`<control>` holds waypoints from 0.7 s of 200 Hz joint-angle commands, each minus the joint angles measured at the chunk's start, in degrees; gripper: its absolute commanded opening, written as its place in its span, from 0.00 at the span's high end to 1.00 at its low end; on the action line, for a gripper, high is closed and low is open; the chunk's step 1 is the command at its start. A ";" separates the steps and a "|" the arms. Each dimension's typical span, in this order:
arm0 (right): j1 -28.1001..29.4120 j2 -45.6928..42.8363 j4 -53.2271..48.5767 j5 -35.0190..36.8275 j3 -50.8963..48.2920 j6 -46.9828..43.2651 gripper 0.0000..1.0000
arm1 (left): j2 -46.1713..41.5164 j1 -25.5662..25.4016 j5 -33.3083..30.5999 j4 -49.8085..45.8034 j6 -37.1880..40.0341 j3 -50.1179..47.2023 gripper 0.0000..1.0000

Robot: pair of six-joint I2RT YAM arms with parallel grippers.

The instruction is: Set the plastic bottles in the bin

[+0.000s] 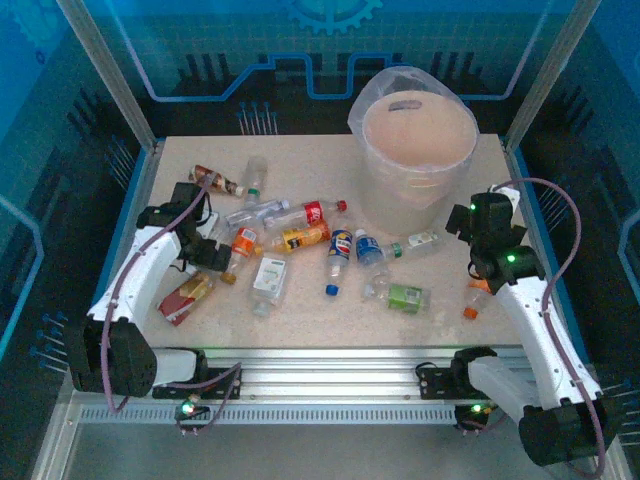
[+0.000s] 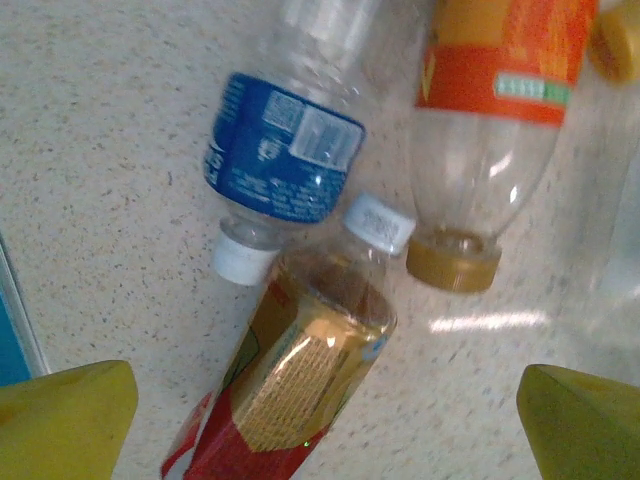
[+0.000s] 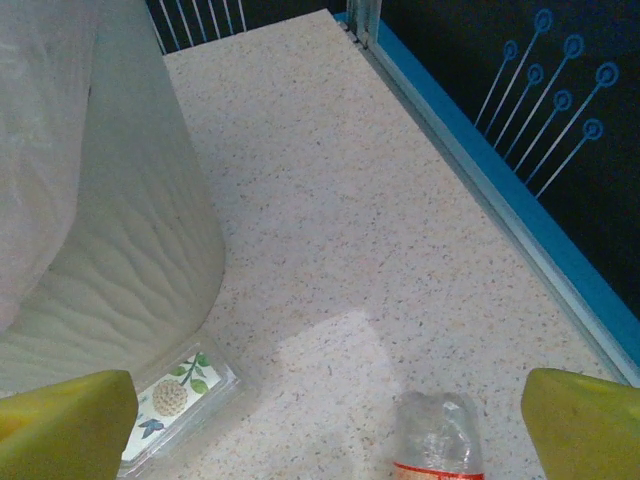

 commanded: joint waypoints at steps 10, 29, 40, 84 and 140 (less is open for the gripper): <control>0.67 -0.87 -1.11 2.27 1.89 -1.48 0.00 | -1.60 2.72 3.53 -3.95 11.24 -1.68 0.01; 0.61 -1.00 -1.09 2.58 1.60 -1.41 0.00 | -0.30 3.10 4.23 -3.30 12.35 -3.52 0.01; 0.60 -0.96 -0.81 2.66 1.32 -1.38 0.00 | 1.53 3.17 3.91 -3.29 12.67 -4.04 0.01; 0.40 0.63 0.05 2.66 2.76 -3.93 0.00 | 9.07 5.18 2.24 -1.60 12.67 -4.99 0.01; 0.30 1.94 -0.54 3.08 4.16 -4.06 0.00 | 15.82 5.92 -1.42 0.41 12.63 -6.49 0.01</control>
